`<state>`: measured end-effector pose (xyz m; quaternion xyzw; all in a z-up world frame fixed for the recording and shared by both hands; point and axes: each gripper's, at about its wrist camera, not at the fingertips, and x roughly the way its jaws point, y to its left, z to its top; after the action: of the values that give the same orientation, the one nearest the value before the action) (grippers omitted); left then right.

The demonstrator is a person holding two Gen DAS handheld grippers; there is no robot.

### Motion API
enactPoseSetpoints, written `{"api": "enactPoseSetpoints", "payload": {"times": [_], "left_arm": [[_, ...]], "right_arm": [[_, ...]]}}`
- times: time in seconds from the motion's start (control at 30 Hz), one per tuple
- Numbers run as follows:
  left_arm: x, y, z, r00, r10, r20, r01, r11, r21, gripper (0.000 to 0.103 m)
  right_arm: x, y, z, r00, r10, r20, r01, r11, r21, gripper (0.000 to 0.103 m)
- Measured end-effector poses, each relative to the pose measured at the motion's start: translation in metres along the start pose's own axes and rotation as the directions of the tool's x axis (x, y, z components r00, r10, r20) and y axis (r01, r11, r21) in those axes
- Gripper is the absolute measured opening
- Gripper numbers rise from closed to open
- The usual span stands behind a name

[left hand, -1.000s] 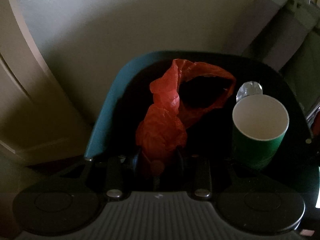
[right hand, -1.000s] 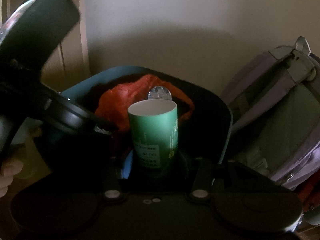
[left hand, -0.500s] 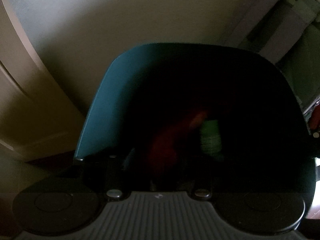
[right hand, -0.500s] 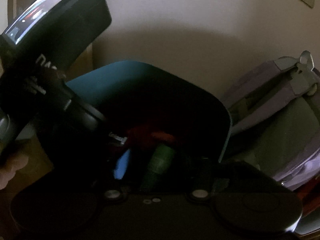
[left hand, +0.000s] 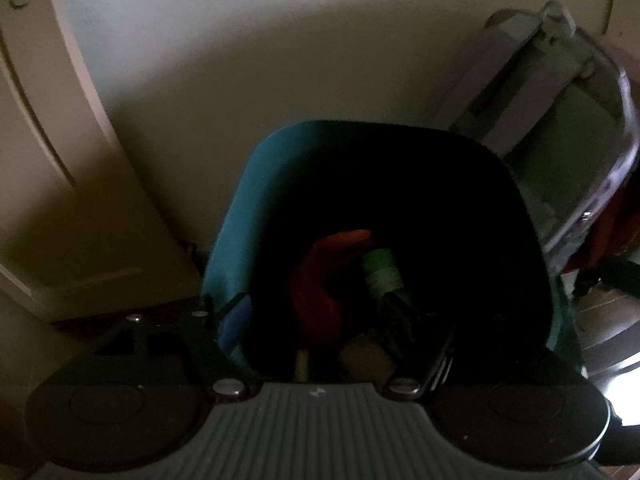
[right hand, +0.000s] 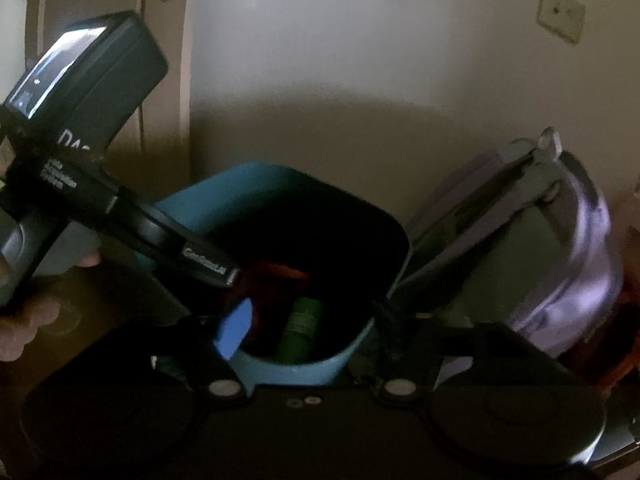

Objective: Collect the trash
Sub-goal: 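Open both grippers over the wastebasket to drop the bag and cup, then withdraw both grippers and lower them toward the trash on the floor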

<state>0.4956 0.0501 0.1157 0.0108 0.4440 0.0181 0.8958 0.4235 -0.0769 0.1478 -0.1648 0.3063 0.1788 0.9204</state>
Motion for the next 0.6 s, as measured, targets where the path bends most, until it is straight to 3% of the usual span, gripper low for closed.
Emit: {"api": "enactPoseSetpoints", "payload": {"times": [0.1,0.6], "left_arm": [[-0.022,0.003,-0.004,0.999,0.007,0.035,-0.007,1.0,0.007,0.079],[-0.142,-0.003,-0.076,0.991,-0.016,0.131,0.014,1.0,0.016,0.08]], "right_arm": [[-0.024,-0.002,-0.005,1.0,0.0,0.021,-0.001,1.0,0.008,0.073],[-0.132,0.013,-0.061,0.995,0.041,0.091,-0.047,0.997,0.065,0.087]]}}
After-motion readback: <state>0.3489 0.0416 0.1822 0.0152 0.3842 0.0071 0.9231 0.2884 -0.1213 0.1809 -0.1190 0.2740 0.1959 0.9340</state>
